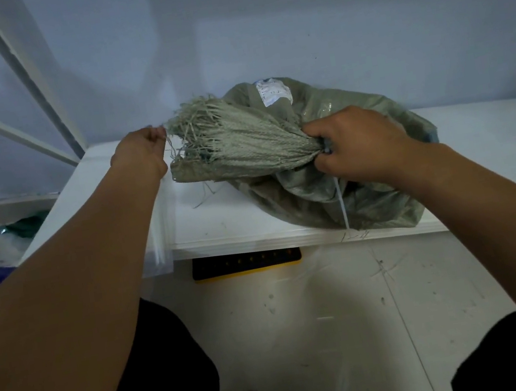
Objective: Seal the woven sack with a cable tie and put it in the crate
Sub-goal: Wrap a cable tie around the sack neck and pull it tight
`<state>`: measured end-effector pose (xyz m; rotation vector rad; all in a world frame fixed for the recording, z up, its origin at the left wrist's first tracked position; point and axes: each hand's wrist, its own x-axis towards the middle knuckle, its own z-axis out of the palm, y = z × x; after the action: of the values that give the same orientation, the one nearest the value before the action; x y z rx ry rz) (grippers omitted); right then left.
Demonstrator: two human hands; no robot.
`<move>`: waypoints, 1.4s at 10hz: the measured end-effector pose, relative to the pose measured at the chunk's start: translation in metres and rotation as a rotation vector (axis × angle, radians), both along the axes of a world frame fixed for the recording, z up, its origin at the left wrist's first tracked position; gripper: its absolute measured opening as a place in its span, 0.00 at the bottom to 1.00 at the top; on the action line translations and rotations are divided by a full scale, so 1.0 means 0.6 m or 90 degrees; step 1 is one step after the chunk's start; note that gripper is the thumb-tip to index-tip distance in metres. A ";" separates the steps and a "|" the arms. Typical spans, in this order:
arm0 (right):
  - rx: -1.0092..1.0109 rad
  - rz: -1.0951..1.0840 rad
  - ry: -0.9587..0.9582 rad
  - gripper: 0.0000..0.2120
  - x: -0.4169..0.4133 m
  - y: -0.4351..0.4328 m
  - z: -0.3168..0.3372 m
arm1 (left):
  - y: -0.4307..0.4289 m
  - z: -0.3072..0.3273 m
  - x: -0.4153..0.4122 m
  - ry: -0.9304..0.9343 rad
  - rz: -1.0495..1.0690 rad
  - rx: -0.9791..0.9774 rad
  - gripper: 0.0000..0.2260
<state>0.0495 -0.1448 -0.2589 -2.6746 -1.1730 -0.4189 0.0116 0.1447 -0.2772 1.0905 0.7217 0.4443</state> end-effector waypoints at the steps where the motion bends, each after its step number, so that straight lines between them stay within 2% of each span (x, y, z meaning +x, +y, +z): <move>1: 0.001 0.001 0.020 0.09 -0.006 0.004 0.003 | 0.036 -0.019 0.035 -0.045 0.019 -0.192 0.18; 2: 0.001 0.000 0.020 0.07 -0.005 0.004 0.004 | 0.070 -0.021 0.048 0.025 0.028 -0.124 0.17; 3: 0.004 -0.004 0.024 0.07 -0.004 0.002 0.006 | 0.116 -0.065 0.077 0.072 -0.023 -0.011 0.27; 4: 0.005 -0.006 0.030 0.07 -0.006 0.004 0.006 | 0.092 -0.033 0.053 0.159 -0.064 0.029 0.28; 5: -0.005 -0.004 0.017 0.06 -0.007 0.010 0.003 | 0.117 -0.069 0.086 0.213 -0.124 -0.028 0.60; 6: 0.000 -0.018 0.035 0.08 -0.003 0.002 0.003 | 0.037 -0.001 0.033 0.166 -0.168 -0.043 0.40; 7: 0.013 -0.027 0.049 0.11 0.002 -0.012 0.004 | 0.026 0.013 0.028 0.205 -0.164 -0.018 0.35; 8: 0.002 -0.033 0.059 0.09 0.006 -0.015 0.001 | 0.040 0.006 0.024 0.216 -0.099 -0.043 0.41; 9: -0.028 -0.038 0.058 0.06 0.008 -0.013 -0.003 | 0.039 0.001 0.014 0.218 -0.109 -0.059 0.36; 10: -0.072 -0.071 0.049 0.05 0.010 -0.020 -0.007 | 0.058 -0.009 0.008 0.163 -0.026 -0.137 0.11; 11: -0.073 -0.080 0.047 0.08 0.008 -0.021 -0.010 | 0.043 0.001 0.004 0.213 0.028 0.152 0.06; 12: -0.082 -0.078 0.032 0.09 0.002 -0.010 -0.007 | 0.021 0.013 0.011 0.167 0.065 0.479 0.15; 13: -0.101 -0.069 0.002 0.12 -0.006 0.006 -0.004 | -0.049 0.057 0.019 0.089 0.018 0.860 0.29; 14: -0.074 -0.074 -0.004 0.15 -0.010 0.013 -0.003 | -0.104 0.083 0.008 -0.051 -0.099 0.920 0.31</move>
<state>0.0435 -0.1367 -0.2609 -2.8532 -1.0771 -0.3883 0.0164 0.0825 -0.2275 2.4276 0.1319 0.9072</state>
